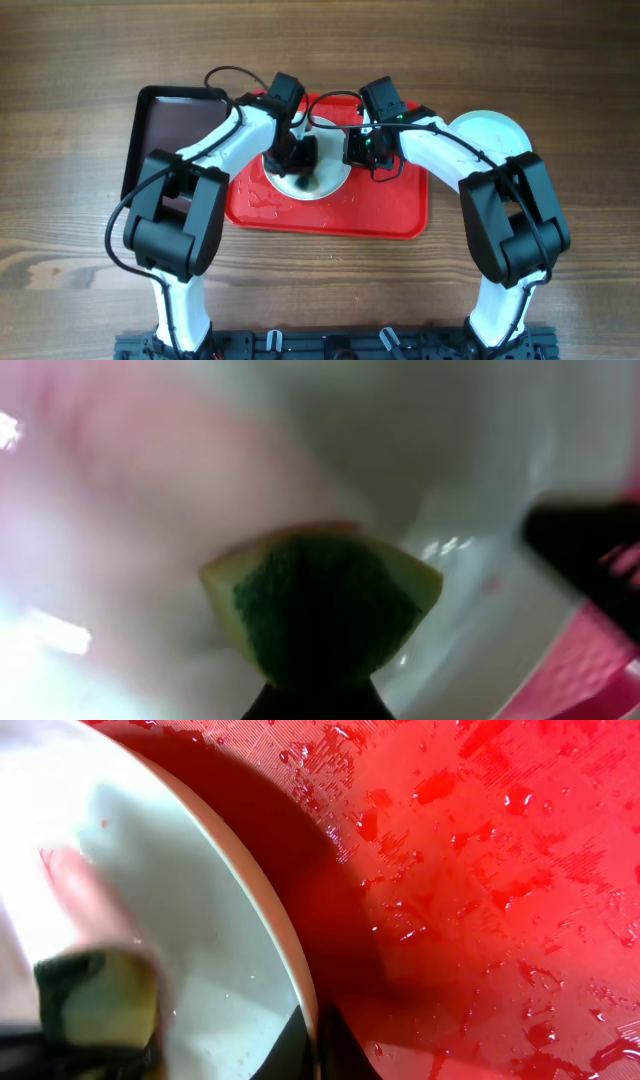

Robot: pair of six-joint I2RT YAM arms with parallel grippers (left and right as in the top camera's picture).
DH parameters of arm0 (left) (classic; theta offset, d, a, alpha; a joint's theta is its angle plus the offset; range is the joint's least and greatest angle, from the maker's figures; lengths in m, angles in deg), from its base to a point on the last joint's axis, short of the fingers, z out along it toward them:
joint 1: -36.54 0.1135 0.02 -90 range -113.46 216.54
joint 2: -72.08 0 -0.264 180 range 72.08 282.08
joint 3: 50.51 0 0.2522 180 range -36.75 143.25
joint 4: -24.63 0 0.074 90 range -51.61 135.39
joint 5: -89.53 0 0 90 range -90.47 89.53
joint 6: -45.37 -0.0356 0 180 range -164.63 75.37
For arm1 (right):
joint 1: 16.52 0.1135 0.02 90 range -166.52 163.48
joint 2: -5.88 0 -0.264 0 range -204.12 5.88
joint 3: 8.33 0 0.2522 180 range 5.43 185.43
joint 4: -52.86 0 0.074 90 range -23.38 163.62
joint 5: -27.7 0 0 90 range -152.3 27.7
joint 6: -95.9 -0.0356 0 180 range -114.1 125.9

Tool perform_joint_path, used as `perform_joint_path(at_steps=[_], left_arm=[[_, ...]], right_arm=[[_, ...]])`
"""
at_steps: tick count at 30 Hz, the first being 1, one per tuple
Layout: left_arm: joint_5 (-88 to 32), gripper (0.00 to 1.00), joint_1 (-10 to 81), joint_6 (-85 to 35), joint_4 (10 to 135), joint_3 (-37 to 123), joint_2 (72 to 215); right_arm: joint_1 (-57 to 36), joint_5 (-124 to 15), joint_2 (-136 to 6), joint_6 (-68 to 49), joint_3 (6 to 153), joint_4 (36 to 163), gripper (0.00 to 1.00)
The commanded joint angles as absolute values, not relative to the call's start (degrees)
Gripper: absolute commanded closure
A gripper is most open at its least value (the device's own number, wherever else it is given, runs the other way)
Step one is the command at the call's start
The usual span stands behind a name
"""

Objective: Clean dirty plates on tray and stack at the side
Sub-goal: 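Scrub the white plate center with the left-held sponge while right gripper holds rim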

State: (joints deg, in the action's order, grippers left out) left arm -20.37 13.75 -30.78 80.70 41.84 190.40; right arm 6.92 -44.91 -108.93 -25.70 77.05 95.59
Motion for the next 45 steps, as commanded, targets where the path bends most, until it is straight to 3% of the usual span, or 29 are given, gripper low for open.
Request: perform_joint_path(at_steps=[1, 7, 13, 17, 21, 32, 40, 45], left_arm=[[-18.8, 0.96, 13.2, -29.4, 73.2, 39.3, 195.3], [-12.3, 0.96, 12.4, -28.9, 66.2, 39.3, 195.3], [13.0, 0.96, 12.3, -19.6, 71.6, 39.3, 195.3], [22.2, 0.96, 12.5, -13.8, 75.2, 39.3, 195.3], [15.3, 0.96, 12.5, -16.2, 77.7, 39.3, 195.3], [-27.4, 0.96, 12.4, -38.7, 86.2, 39.3, 195.2], [-26.7, 0.96, 9.9, -38.0, 78.7, 39.3, 195.3], [-11.8, 0.96, 8.6, -29.6, 71.5, 39.3, 195.3]], right_arm=[[6.9, -44.4, -110.4, -25.6, 76.3, 95.8, 0.96], [6.9, -44.4, -110.4, -25.6, 76.3, 95.8, 0.96], [6.9, -44.4, -110.4, -25.6, 76.3, 95.6, 0.96], [6.9, -44.4, -110.4, -25.6, 76.3, 95.8, 0.96], [6.9, -44.4, -110.4, -25.6, 76.3, 95.8, 0.96], [6.9, -44.4, -110.4, -25.6, 76.3, 95.8, 0.96], [6.9, -44.4, -110.4, -25.6, 76.3, 95.8, 0.96], [6.9, -44.3, -110.4, -25.6, 76.3, 95.8, 0.96]])
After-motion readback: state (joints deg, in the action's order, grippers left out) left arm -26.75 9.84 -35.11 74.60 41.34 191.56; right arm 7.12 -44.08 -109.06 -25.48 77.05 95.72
